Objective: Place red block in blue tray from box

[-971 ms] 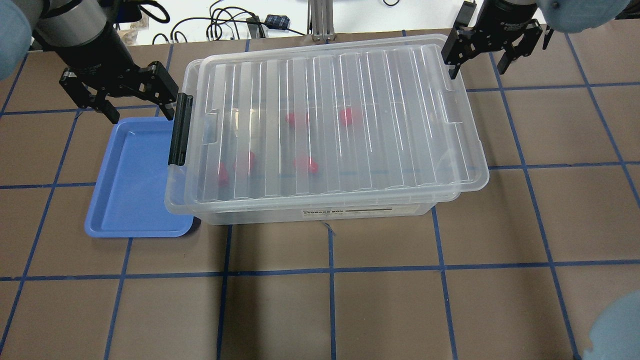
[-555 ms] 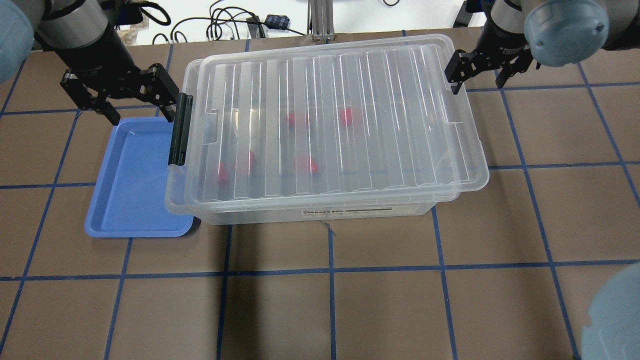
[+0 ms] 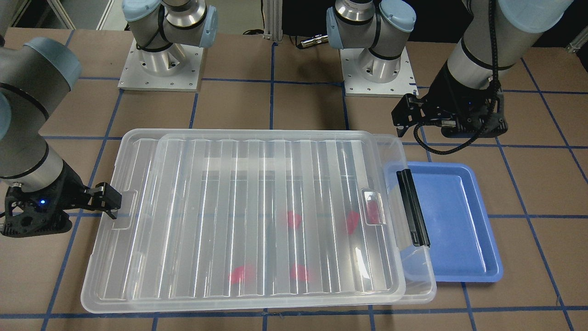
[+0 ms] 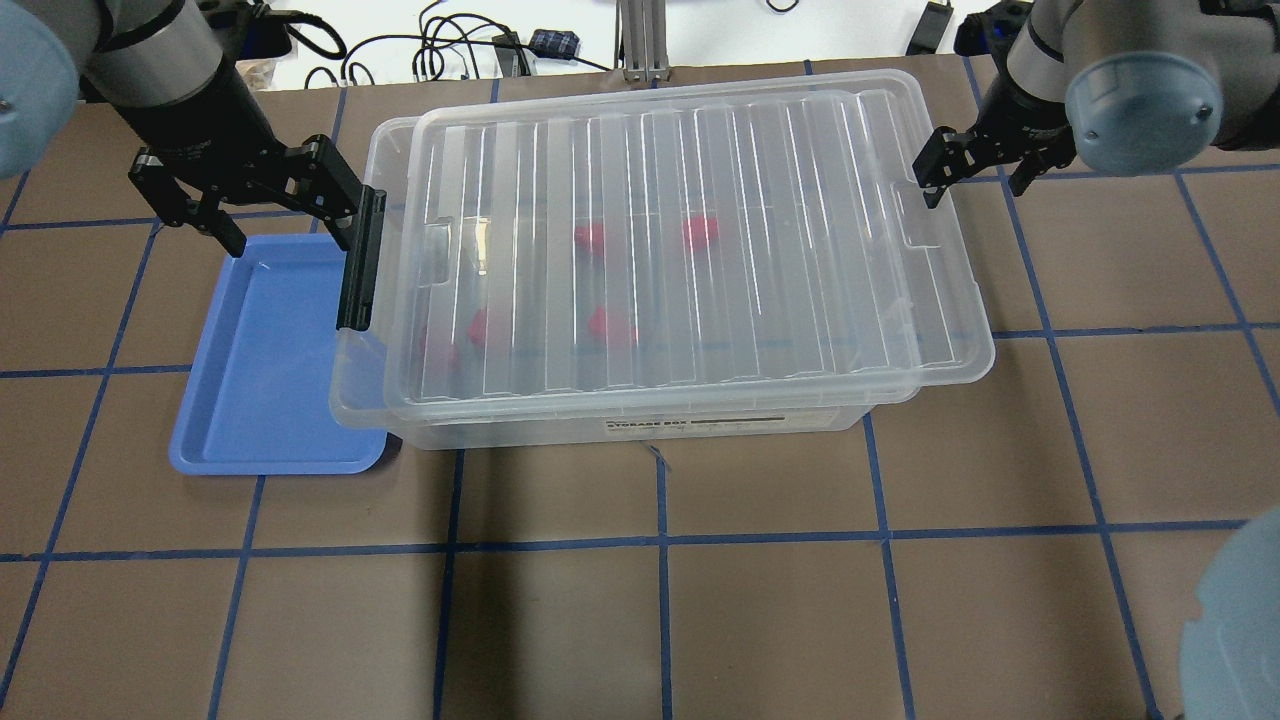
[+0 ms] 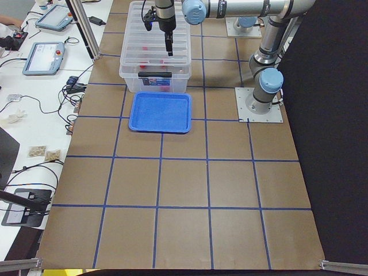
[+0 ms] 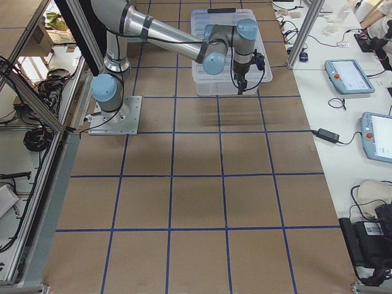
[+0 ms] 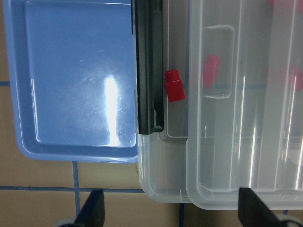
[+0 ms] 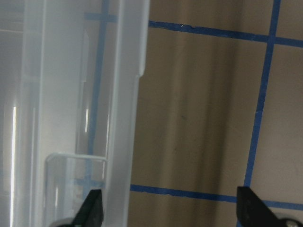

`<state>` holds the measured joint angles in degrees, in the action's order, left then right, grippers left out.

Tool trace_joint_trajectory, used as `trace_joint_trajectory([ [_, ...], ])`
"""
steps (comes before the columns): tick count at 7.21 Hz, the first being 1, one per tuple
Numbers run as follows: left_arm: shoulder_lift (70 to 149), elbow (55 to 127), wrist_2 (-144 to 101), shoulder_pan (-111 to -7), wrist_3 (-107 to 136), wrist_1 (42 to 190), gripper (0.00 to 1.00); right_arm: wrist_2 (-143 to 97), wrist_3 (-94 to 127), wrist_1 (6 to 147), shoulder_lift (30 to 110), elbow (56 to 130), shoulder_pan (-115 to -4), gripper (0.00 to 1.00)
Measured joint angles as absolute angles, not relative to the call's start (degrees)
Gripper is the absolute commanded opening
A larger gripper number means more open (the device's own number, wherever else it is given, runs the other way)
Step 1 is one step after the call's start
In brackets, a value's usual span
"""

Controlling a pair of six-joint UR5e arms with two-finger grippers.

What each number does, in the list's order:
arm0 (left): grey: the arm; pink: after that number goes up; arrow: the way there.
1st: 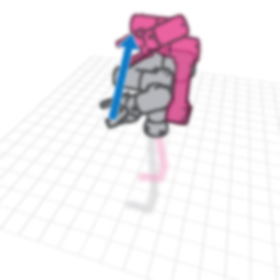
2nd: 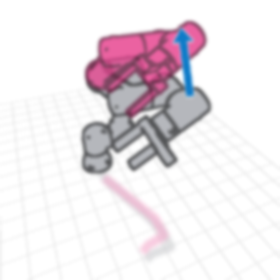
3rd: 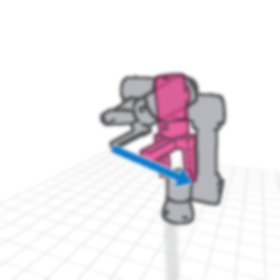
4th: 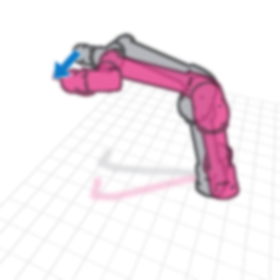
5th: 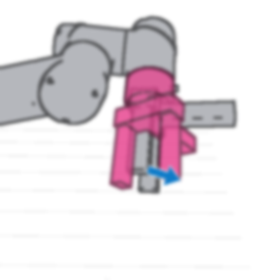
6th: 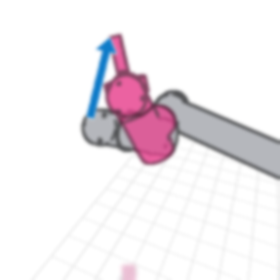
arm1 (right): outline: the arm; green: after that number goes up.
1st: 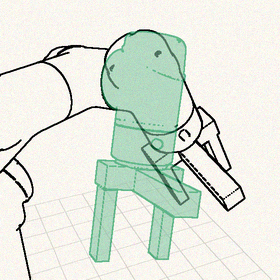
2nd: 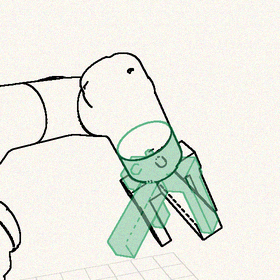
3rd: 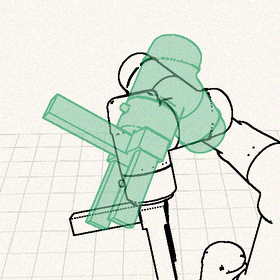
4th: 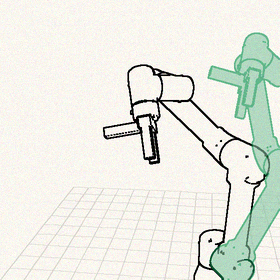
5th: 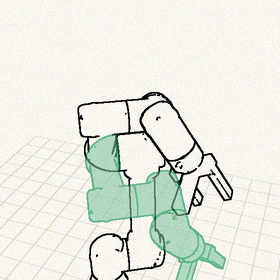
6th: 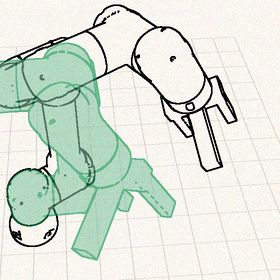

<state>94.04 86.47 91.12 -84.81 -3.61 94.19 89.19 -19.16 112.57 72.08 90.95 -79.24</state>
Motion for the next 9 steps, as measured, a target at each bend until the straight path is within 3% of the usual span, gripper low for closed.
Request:
trace_joint_trajectory([
  [9,98.6,88.4,90.3,-87.3,-6.2,86.0,1.0,89.7,-32.5,112.6,72.2,90.7,-64.2,1.0],
])
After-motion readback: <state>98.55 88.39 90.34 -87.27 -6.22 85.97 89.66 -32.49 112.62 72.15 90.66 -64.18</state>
